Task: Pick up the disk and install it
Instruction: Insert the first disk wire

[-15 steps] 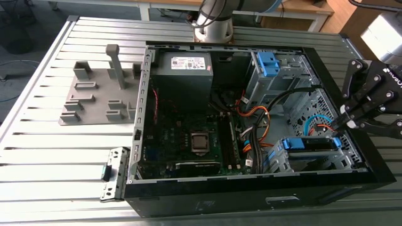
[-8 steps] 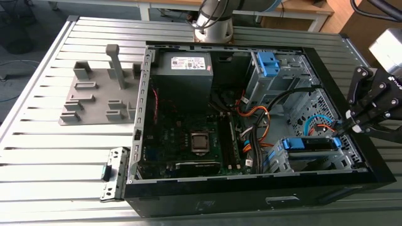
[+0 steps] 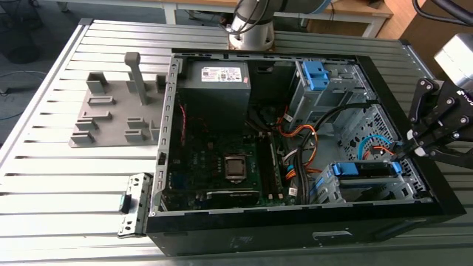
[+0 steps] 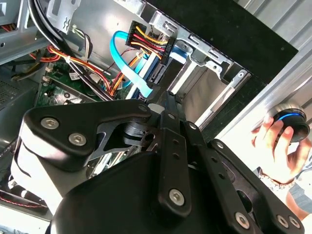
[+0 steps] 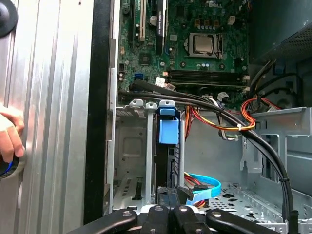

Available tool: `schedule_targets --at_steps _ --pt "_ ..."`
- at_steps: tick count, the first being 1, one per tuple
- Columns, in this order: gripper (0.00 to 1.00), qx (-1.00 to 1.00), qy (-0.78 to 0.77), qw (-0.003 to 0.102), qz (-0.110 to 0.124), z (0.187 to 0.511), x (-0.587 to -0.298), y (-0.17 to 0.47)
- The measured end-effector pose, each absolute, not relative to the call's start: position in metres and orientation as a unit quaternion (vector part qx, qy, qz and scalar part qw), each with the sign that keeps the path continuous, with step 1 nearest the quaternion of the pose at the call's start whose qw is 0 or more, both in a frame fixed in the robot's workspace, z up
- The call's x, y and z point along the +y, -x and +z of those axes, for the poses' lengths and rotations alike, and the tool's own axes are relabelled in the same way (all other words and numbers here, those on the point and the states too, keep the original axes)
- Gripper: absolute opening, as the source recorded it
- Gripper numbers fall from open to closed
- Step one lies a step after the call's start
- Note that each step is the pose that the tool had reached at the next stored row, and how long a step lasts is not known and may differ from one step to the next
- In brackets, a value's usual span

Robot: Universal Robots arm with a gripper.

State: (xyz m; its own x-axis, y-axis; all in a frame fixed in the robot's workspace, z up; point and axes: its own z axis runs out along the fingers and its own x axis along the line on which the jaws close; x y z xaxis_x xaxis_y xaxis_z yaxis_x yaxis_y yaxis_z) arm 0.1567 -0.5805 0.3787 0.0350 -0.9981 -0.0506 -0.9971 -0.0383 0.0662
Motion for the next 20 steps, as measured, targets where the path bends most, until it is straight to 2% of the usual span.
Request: schedule_targets --at_steps 20 --pt "0.11 -0.693 -0.719 0.007 -0.042 0.361 -0.57 -0.182"
